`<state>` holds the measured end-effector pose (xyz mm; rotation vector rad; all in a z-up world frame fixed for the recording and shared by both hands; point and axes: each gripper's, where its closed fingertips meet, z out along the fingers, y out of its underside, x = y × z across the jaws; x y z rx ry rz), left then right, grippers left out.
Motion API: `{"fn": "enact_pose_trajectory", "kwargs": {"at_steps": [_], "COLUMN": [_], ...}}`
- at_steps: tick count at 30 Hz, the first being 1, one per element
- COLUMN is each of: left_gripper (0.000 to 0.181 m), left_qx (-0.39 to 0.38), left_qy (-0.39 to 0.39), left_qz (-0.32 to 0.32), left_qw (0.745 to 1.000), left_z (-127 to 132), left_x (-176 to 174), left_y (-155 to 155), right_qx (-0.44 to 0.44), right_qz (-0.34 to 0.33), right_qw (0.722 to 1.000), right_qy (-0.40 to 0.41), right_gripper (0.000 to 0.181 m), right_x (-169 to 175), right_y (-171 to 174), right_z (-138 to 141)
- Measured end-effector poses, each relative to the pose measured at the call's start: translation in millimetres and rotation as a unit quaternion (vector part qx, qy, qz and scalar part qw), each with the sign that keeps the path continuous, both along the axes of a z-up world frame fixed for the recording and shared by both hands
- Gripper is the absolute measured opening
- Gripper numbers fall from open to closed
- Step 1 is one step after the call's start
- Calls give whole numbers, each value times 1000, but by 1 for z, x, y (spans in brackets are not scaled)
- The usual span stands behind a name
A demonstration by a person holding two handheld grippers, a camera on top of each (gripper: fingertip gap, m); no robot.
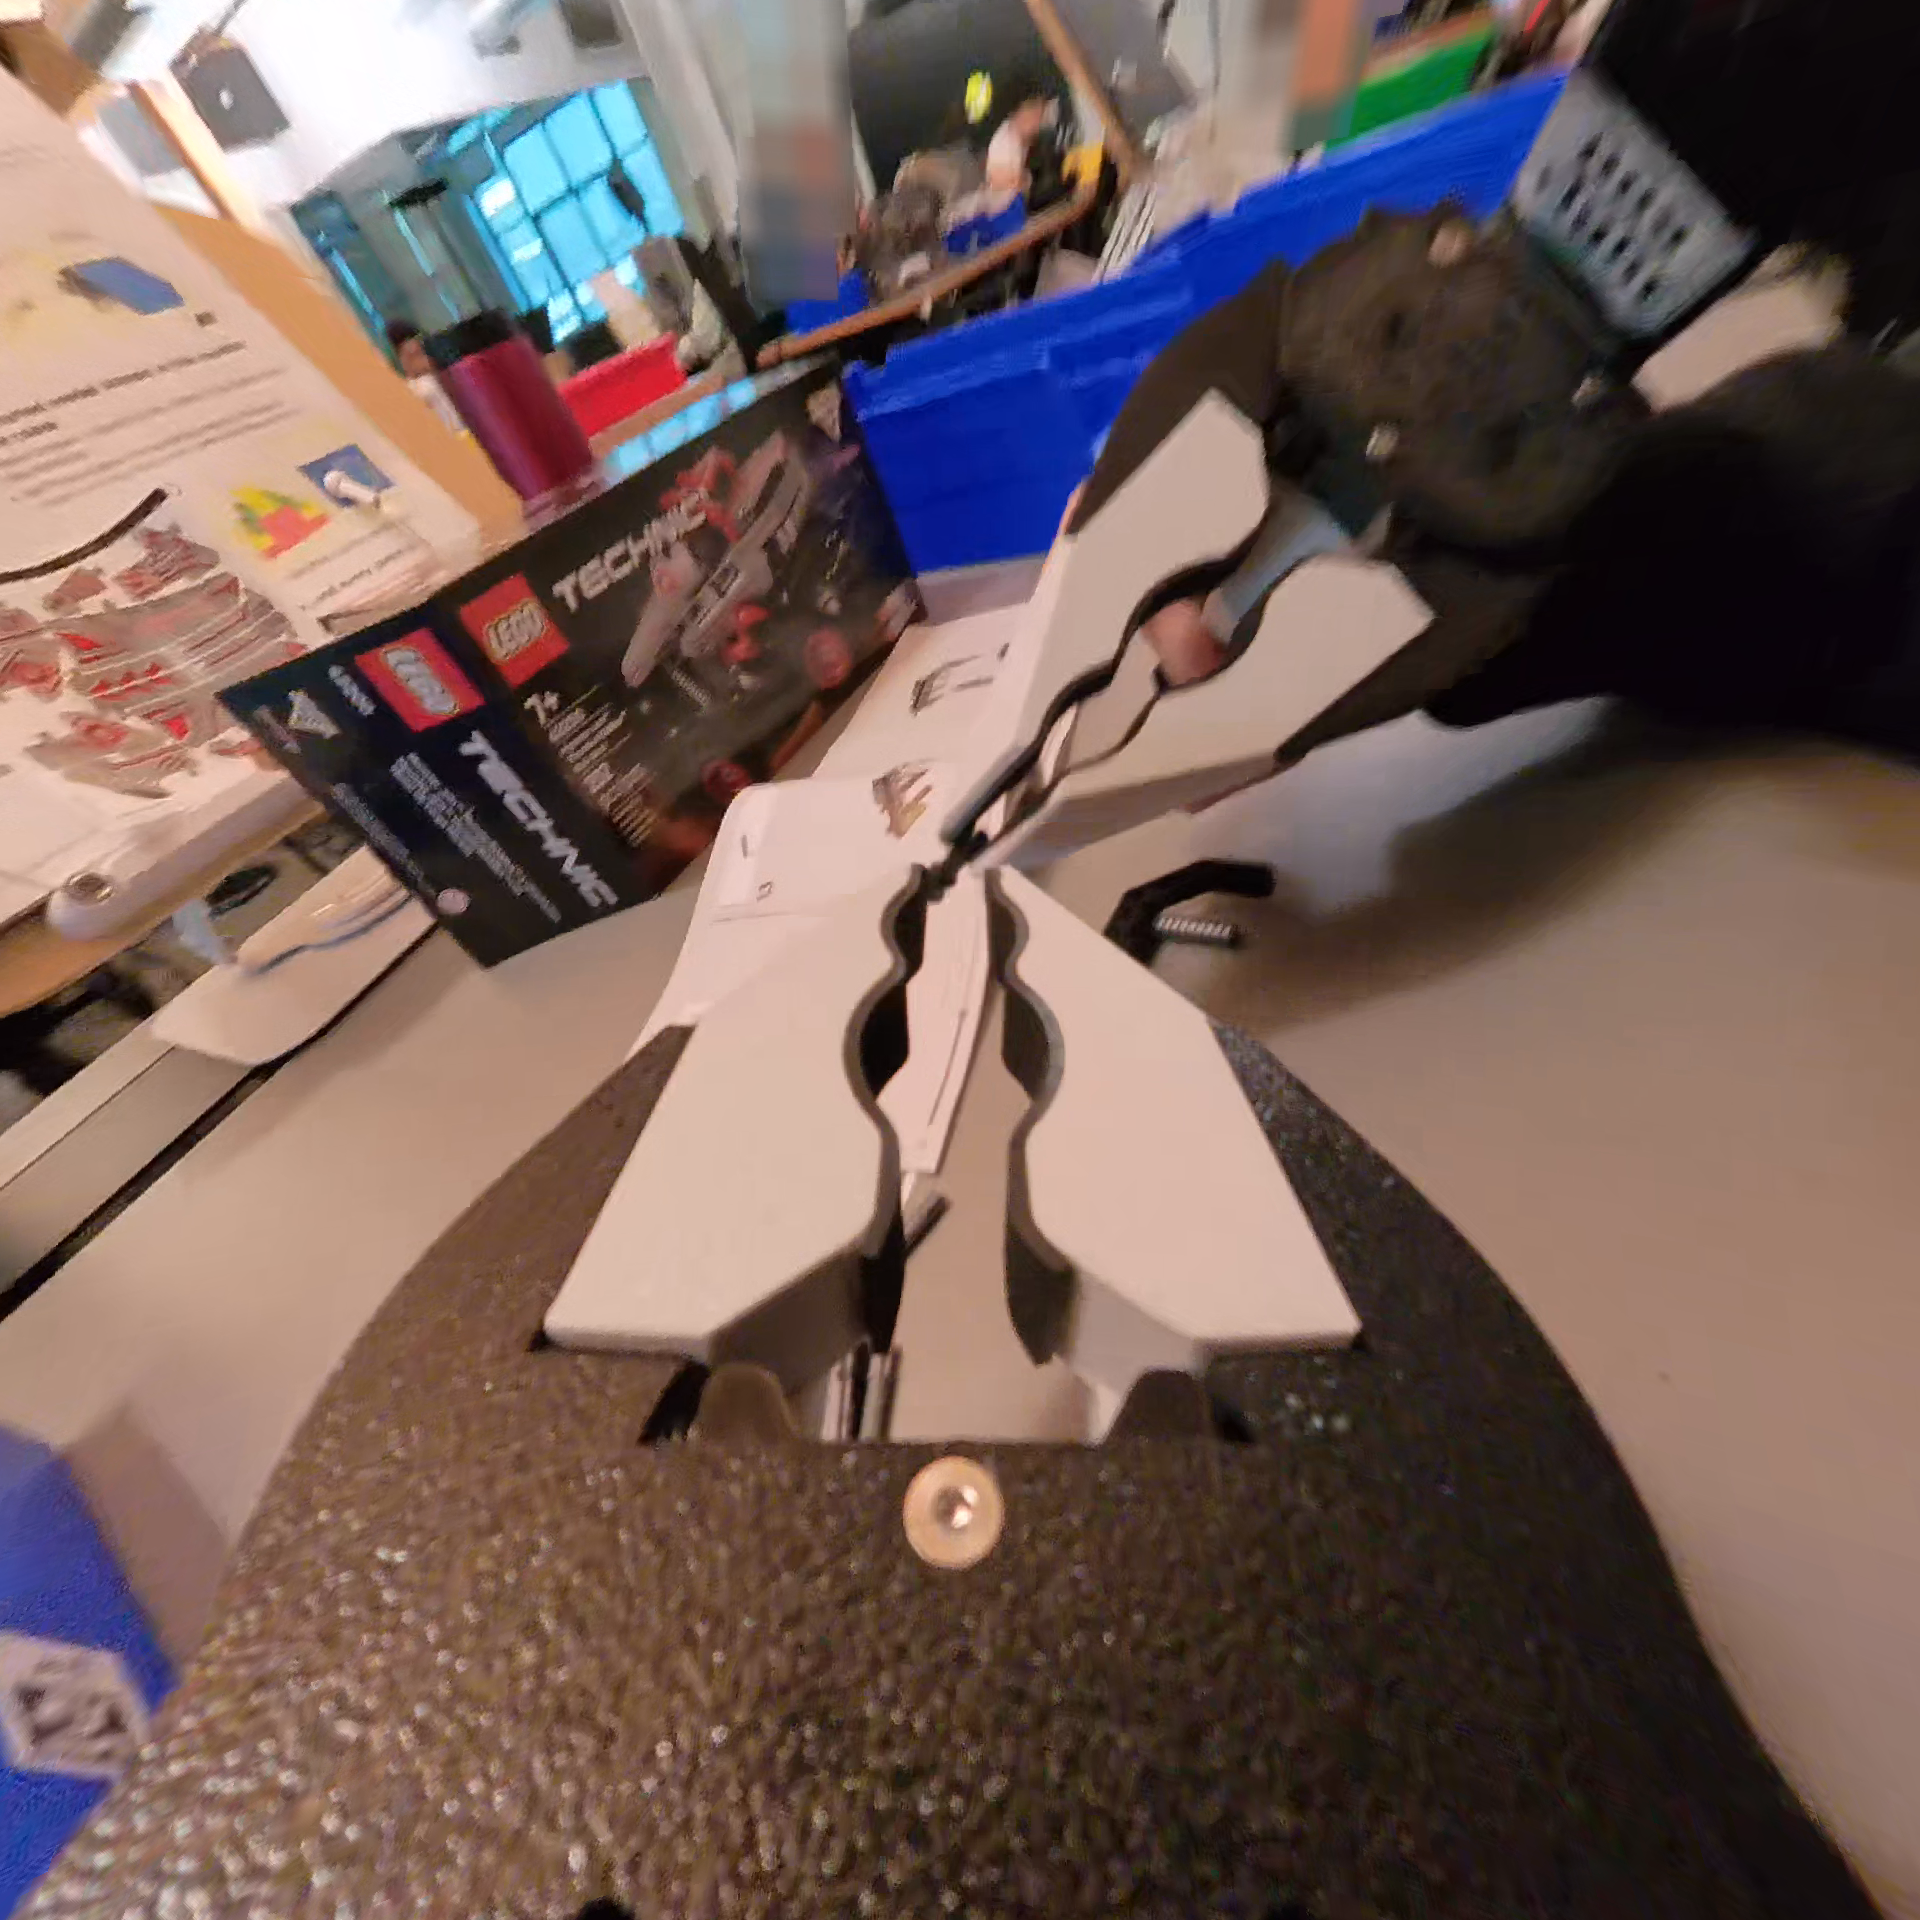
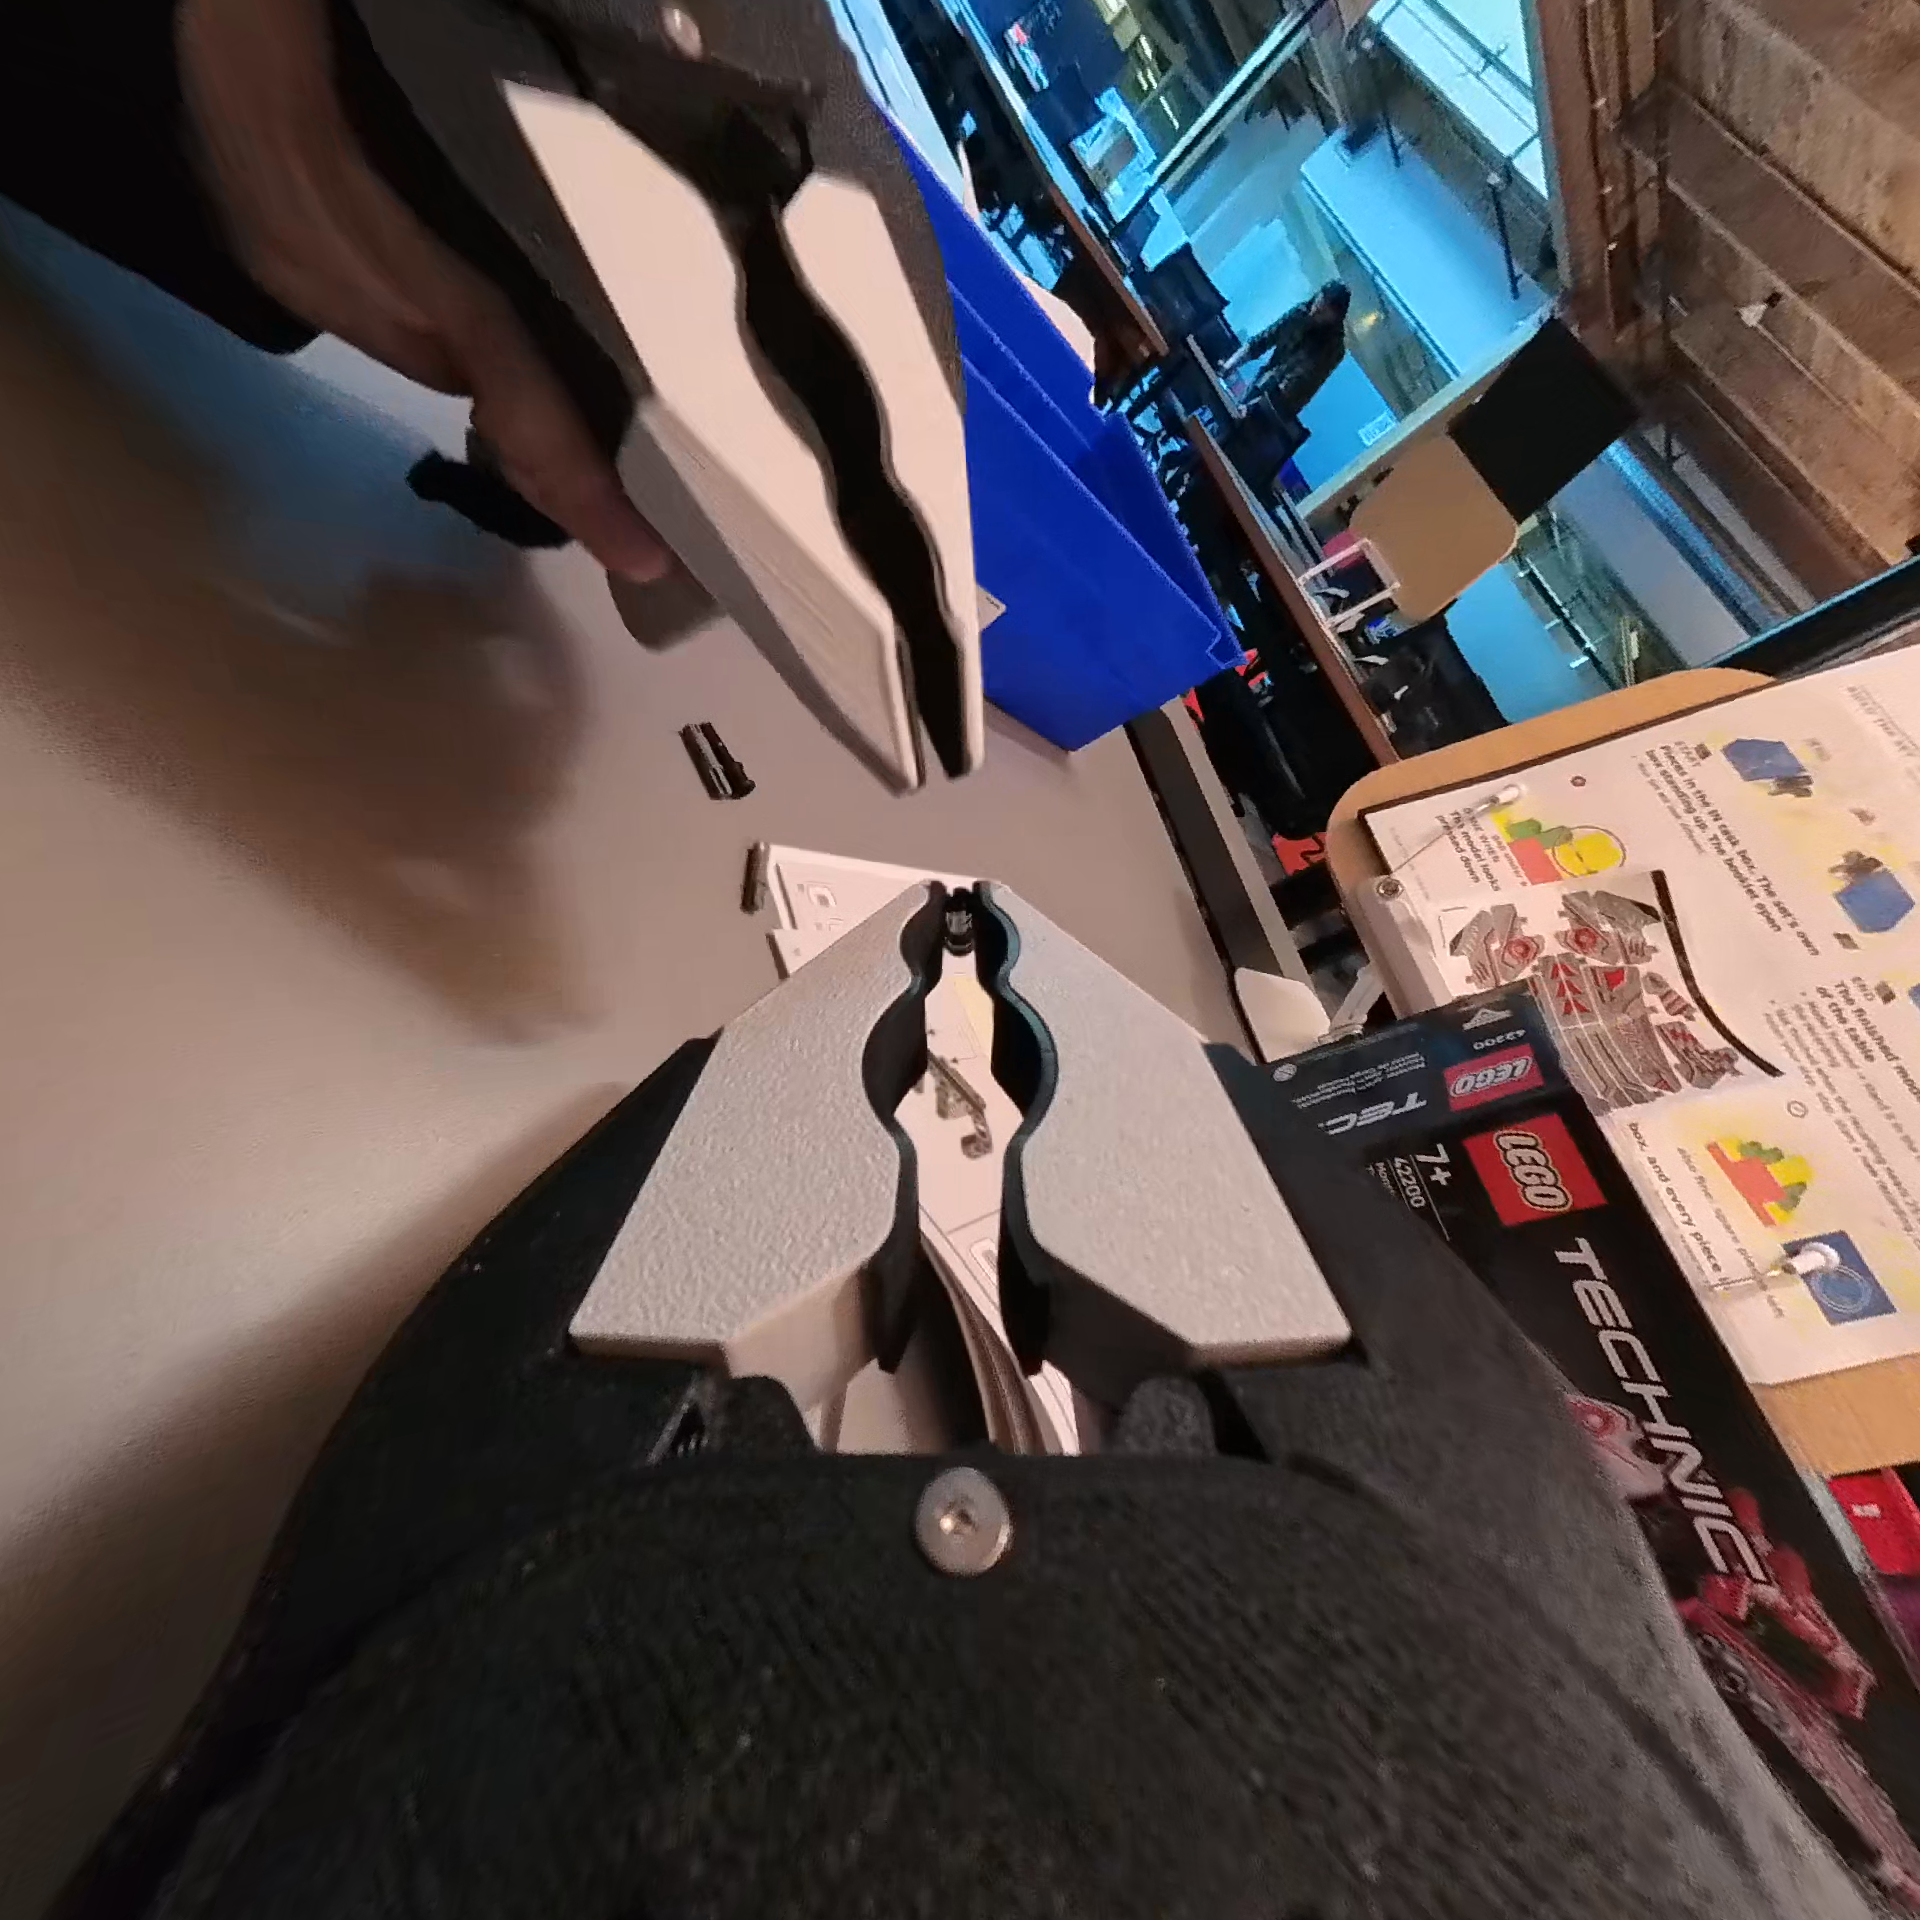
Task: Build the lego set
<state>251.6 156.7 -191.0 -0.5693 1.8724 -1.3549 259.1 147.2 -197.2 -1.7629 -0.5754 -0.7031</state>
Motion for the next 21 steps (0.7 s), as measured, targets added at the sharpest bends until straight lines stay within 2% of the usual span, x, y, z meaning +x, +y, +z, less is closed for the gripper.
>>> {"fn": "enact_pose_trajectory", "kwargs": {"at_steps": [10, 16, 21], "left_gripper": [17, 4, 4], "left_qx": [171, 171, 118], "left_qy": [-57, -93, -61], "left_qz": [32, 52, 35], "left_qw": [983, 979, 990], "left_z": [-19, -6, -5], "left_x": [4, 4, 2], "left_y": [-4, -7, -11], "right_qx": [38, 59, 73], "right_qz": [72, 96, 100], "right_qw": [988, 974, 972], "right_qy": [132, 196, 202], "right_gripper": [2, 2, 2], "right_x": [-19, -23, -23], "right_y": [-2, -5, -6], "right_z": [15, 25, 28]}}
